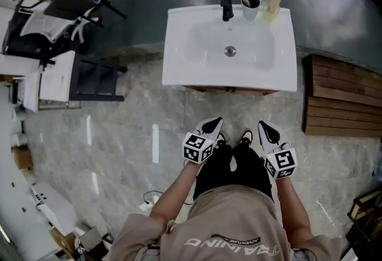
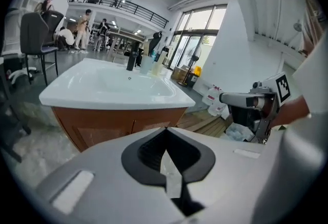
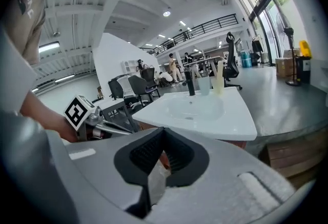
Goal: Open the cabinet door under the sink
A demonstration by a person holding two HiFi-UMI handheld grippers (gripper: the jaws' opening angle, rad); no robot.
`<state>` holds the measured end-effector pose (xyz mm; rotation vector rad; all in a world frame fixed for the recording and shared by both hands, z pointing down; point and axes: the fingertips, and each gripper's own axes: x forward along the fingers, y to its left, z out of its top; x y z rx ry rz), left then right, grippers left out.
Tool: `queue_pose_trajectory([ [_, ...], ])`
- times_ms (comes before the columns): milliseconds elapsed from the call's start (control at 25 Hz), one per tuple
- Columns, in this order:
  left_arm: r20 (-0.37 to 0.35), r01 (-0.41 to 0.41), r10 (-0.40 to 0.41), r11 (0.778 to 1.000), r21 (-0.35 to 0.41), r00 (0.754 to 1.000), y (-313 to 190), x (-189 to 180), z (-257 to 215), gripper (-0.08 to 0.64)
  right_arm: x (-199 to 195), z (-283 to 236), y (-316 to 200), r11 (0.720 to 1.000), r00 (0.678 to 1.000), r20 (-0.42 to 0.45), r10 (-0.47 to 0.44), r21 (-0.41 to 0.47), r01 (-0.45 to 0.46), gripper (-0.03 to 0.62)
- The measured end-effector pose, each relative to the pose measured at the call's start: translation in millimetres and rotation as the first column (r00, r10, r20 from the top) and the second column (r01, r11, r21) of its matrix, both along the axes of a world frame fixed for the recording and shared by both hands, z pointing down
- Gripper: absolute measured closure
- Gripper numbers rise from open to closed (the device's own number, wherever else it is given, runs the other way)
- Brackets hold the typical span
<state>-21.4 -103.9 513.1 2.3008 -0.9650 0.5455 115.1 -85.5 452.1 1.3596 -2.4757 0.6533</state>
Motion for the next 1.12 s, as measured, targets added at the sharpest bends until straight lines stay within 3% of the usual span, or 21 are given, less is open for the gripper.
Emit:
queue_pose_trajectory([
  [160, -0.023, -0.002, 0.001, 0.999, -0.044, 1.0, 1.1, 11.1, 37.3, 0.545, -7.4, 27.1, 0.1, 0.998, 0.995, -0.074, -0.065, -0.03, 0.063, 0.591],
  [320, -0.014, 0.035, -0.036, 0.998, -0.056, 0.999, -17.1, 17.5, 79.6, 0.545, -16.5, 53.4, -17.9, 0.992, 0.984, -0.138, -0.109, 0.04, 0.116, 0.591],
  [480, -0.024, 0.091, -0.093, 0.993, -0.074, 0.995, -28.5, 21.6, 103.6, 0.545, -19.4, 81.1, -21.6, 0.991, 0.982, -0.14, -0.123, 0.038, 0.13, 0.589],
  [600, -0.15, 0.183, -0.203, 0.974, -0.136, 0.968, -44.0, 26.2, 117.5, 0.545, -18.1, 93.5, -28.9, 0.991, 0.983, -0.148, -0.112, 0.055, 0.121, 0.591],
  [640, -0.221, 0.217, -0.25, 0.962, -0.166, 0.943, -49.2, 27.2, 121.9, 0.545, -18.4, 97.6, -29.9, 0.99, 0.98, -0.161, -0.114, 0.062, 0.125, 0.591],
  [760, -0.395, 0.3, -0.377, 0.922, -0.244, 0.838, -62.8, 23.8, 137.9, 0.545, -20.2, 111.1, -31.5, 0.99, 0.979, -0.168, -0.115, 0.066, 0.127, 0.591],
  [880, -0.47, 0.344, -0.467, 0.88, -0.327, 0.749, -68.2, 15.1, 160.2, 0.545, -23.6, 123.3, -35.0, 0.991, 0.982, -0.151, -0.113, 0.055, 0.123, 0.59],
  [960, -0.523, 0.347, -0.531, 0.842, -0.412, 0.667, -66.1, 11.1, 177.2, 0.545, -25.7, 130.6, -38.6, 0.991, 0.983, -0.145, -0.112, 0.053, 0.121, 0.589],
  [1000, -0.547, 0.347, -0.578, 0.811, -0.472, 0.606, -64.1, 9.5, 185.9, 0.545, -26.3, 134.2, -40.5, 0.992, 0.984, -0.142, -0.111, 0.051, 0.119, 0.591],
  [1040, -0.576, 0.341, -0.628, 0.774, -0.533, 0.523, -63.5, 8.7, 192.1, 0.545, -26.6, 137.7, -42.3, 0.992, 0.985, -0.136, -0.109, 0.047, 0.116, 0.591],
  [1120, -0.641, 0.312, -0.693, 0.721, -0.619, 0.329, -69.4, 10.2, 197.2, 0.546, -27.8, 143.4, -45.5, 0.992, 0.986, -0.123, -0.11, 0.042, 0.116, 0.589],
])
